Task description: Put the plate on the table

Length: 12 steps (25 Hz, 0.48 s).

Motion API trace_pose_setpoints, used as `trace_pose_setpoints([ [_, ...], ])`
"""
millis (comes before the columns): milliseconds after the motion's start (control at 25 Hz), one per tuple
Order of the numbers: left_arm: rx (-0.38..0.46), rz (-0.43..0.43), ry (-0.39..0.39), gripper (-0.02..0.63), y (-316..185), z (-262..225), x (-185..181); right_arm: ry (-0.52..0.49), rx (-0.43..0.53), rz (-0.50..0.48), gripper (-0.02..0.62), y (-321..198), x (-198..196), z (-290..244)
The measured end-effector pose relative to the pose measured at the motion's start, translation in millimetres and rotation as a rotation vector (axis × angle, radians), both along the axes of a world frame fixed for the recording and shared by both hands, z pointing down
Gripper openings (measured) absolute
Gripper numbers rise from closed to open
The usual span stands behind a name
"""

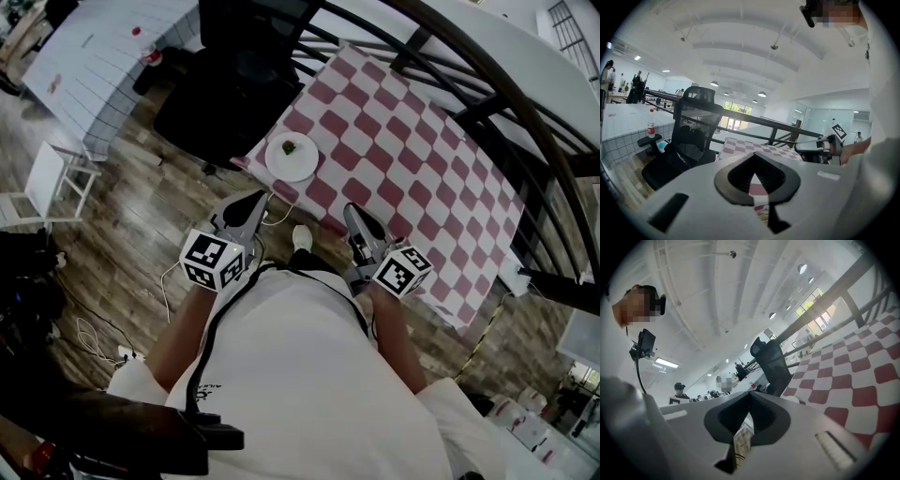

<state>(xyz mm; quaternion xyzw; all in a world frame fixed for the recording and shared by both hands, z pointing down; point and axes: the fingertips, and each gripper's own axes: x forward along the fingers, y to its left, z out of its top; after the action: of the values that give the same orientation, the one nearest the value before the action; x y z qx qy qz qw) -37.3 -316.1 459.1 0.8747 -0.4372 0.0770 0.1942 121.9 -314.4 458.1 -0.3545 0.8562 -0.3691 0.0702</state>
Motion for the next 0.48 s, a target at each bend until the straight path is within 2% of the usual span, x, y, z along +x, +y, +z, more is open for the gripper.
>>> trace_pose_setpoints([
  [480,-0.015,-0.022,-0.007,0.008,6.1,6.0,-8.5,0.029,0.000,-0.031,0.006,5.2,-9.6,3.8],
])
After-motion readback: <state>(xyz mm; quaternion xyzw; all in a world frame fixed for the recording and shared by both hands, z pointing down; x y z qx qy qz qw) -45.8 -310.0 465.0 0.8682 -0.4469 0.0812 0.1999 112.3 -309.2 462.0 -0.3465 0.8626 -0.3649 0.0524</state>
